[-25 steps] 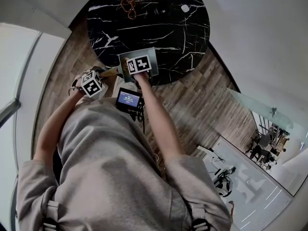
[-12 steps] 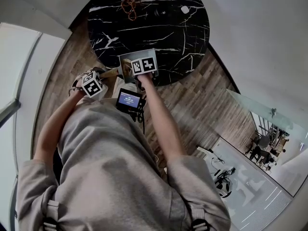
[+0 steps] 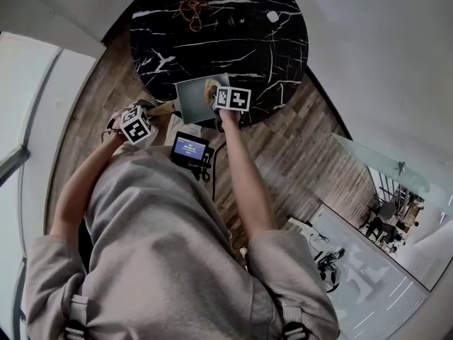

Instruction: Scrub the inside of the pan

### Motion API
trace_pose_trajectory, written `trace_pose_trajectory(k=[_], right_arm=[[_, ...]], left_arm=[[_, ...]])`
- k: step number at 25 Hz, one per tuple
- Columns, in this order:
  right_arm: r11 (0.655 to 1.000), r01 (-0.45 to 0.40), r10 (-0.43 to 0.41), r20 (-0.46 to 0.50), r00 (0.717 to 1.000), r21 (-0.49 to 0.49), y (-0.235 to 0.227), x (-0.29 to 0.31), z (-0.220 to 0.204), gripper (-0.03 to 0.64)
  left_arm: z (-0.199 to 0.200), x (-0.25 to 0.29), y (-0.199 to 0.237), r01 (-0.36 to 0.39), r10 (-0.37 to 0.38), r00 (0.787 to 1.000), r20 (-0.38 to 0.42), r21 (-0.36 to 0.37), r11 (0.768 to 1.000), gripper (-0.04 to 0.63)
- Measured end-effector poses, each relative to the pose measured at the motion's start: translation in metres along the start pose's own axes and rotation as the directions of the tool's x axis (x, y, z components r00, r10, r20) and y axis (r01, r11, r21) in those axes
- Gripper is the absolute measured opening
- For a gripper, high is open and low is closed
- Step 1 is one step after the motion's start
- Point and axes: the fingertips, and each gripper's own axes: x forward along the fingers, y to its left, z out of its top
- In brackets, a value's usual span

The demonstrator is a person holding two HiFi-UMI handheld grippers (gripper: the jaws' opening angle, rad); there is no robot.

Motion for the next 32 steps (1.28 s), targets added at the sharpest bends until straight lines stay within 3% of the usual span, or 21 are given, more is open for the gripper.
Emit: trace_pose_trajectory(k=[2, 5, 10, 13, 17, 32], right_arm=[[0.991, 0.127, -0.126, 0.011, 0.992, -0.038, -0.015, 0.000, 0.006, 0.051], [0.959, 0.246, -0.246, 0.019, 0.969, -0.141, -0.020, 0.004, 0.014, 0.051], [0.922, 0.295, -0.303, 0.008, 0.953, -0.251, -0.015, 0.009, 0.019, 0.051], [0.936, 0.262, -0.268, 0.008, 0.963, -0.234, -0.015, 0.013, 0.017, 0.049], [0.970, 0.144, -0.148, -0.006, 0.989, -0.197, -0.005, 0.019, 0.012, 0.049], [0.941, -0.081, 0.048, -0.108, 0.993, -0.329, 0.080, 0.040, -0.010, 0.051]], left_arm=[[0.001, 0.001, -0.001, 0.000, 0.000, 1.000, 0.001, 0.000, 1.000, 0.121], [0.001, 0.001, -0.001, -0.002, 0.002, 1.000, 0.000, 0.001, 1.000, 0.121], [0.001, 0.001, 0.000, 0.000, 0.000, 1.000, 0.004, -0.003, 1.000, 0.120], [0.000, 0.001, 0.000, 0.003, -0.003, 1.000, 0.008, -0.006, 1.000, 0.120], [0.000, 0.001, 0.000, 0.007, -0.007, 1.000, 0.011, -0.008, 1.000, 0.118], [0.001, 0.005, -0.001, 0.017, -0.017, 1.000, -0.002, 0.006, 1.000, 0.110]])
